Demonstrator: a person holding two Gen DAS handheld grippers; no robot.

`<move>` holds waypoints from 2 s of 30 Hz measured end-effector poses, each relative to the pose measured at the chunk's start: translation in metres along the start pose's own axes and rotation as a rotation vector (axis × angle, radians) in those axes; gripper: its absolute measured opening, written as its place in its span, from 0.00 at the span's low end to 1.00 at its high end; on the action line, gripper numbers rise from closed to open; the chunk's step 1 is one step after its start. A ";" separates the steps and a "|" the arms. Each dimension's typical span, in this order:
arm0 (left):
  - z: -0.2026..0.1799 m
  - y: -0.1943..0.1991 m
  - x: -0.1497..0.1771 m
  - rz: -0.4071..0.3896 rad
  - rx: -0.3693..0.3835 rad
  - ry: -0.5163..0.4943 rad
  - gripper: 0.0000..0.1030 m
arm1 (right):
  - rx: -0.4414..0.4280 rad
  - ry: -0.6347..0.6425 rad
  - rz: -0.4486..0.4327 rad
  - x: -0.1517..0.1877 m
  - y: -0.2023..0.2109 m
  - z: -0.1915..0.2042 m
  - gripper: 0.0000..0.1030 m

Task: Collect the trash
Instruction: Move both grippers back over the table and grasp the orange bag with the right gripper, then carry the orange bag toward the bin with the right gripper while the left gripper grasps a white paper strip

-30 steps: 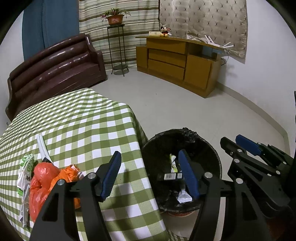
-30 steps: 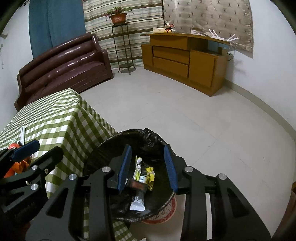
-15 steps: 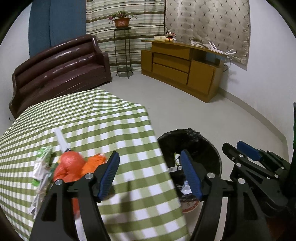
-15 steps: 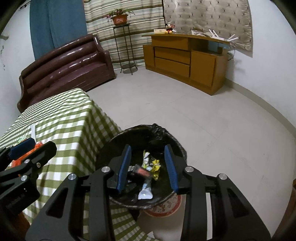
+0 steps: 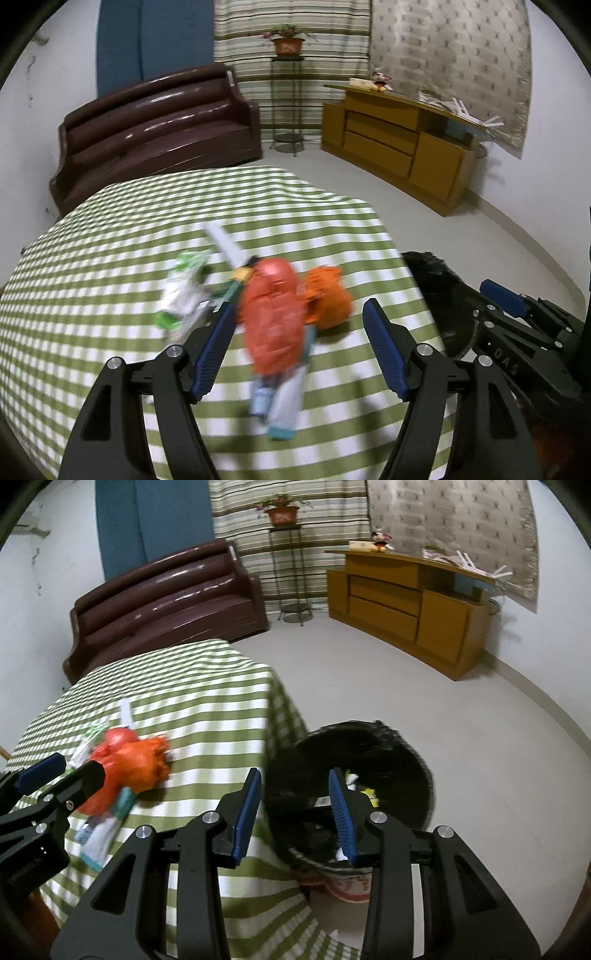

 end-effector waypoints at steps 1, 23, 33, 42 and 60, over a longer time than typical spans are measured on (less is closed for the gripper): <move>0.007 0.001 0.001 0.000 -0.004 0.007 0.67 | -0.007 0.009 0.001 0.001 0.000 0.006 0.36; 0.110 0.000 0.035 0.055 -0.140 0.135 0.69 | -0.096 0.130 0.021 -0.012 -0.024 0.106 0.46; 0.126 -0.009 0.034 0.068 -0.138 0.160 0.69 | -0.099 0.148 0.027 -0.020 -0.029 0.122 0.46; 0.127 -0.011 0.035 0.080 -0.130 0.166 0.69 | -0.090 0.133 0.066 -0.013 -0.044 0.115 0.45; 0.096 -0.015 0.038 0.093 -0.070 0.115 0.71 | -0.100 0.122 0.035 -0.004 -0.019 0.100 0.28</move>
Point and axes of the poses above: each gripper's, at about its wrist camera, not at the fingertips, and y roughly against the way its jaws point, z to its left, x to its underside, the point moved 4 cm from there along -y, roughly the way its jaws point, and after that the axes turned 1 degree about -x, right-handed, at the moved point
